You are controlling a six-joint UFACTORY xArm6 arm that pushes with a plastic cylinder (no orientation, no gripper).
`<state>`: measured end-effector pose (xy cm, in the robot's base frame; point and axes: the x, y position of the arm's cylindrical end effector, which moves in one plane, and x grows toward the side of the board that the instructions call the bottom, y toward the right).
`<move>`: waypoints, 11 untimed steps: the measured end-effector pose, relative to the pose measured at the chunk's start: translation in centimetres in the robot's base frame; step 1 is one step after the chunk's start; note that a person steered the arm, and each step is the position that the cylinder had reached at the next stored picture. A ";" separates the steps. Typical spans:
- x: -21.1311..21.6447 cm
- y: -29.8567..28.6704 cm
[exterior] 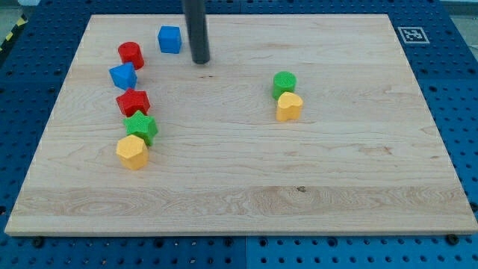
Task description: Place the blue cube above the red circle
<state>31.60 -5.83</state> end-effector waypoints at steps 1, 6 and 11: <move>-3.2 0.3; -4.8 -5.7; -4.8 -9.2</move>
